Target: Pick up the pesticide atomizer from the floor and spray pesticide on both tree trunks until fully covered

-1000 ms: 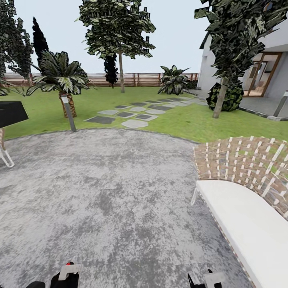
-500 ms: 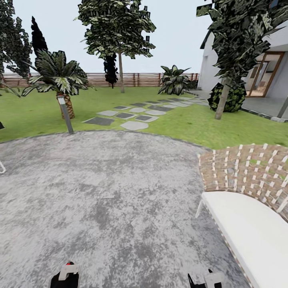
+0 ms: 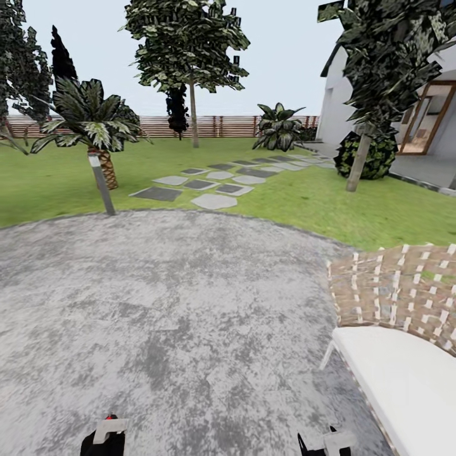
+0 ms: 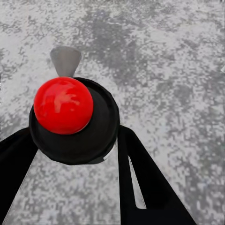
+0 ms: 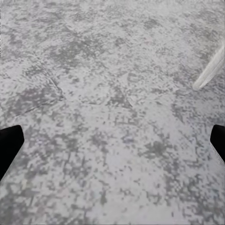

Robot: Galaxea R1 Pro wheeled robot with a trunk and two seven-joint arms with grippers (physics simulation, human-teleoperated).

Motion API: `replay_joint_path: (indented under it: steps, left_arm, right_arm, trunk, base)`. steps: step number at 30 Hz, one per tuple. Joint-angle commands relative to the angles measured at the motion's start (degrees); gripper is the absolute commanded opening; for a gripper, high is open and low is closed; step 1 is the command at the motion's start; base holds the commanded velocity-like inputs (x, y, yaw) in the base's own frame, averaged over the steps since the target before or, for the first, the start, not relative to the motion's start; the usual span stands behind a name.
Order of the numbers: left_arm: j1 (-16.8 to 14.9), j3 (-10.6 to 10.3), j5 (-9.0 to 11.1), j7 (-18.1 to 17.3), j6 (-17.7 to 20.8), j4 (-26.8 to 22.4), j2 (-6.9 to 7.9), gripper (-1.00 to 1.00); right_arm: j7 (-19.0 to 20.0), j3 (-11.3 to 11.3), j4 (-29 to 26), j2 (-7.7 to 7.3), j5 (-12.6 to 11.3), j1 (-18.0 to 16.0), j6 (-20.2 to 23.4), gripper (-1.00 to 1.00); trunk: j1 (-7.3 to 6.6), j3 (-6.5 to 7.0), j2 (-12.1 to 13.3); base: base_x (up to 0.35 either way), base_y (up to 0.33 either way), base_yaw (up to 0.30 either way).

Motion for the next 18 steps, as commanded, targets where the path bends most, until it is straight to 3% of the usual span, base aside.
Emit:
replay_joint_path:
  steps: [1, 9, 18]
  left_arm:
    - [-0.05, 0.20, 0.26, -0.28, -0.16, 0.06, -0.02, -1.00]
    - [-0.04, 0.19, 0.28, -0.28, -0.09, 0.06, -0.02, -1.00]
    - [-0.04, 0.19, 0.26, -0.28, -0.10, 0.06, -0.02, -1.00]
  right_arm:
    - [0.22, -0.46, 0.02, 0.03, 0.44, -0.02, -0.19, 1.00]
    - [0.22, -0.46, 0.03, 0.03, 0.44, -0.02, -0.19, 1.00]
    - [0.27, -0.37, 0.14, 0.03, 0.47, -0.02, -0.18, 1.00]
  trunk:
    - [0.02, -0.05, -0.02]
    - [0.02, -0.05, -0.02]
    - [0.02, -0.05, -0.02]
  base:
    - [0.340, 0.000, 0.171]
    - [0.340, 0.000, 0.244]
    - [0.340, 0.052, 0.033]
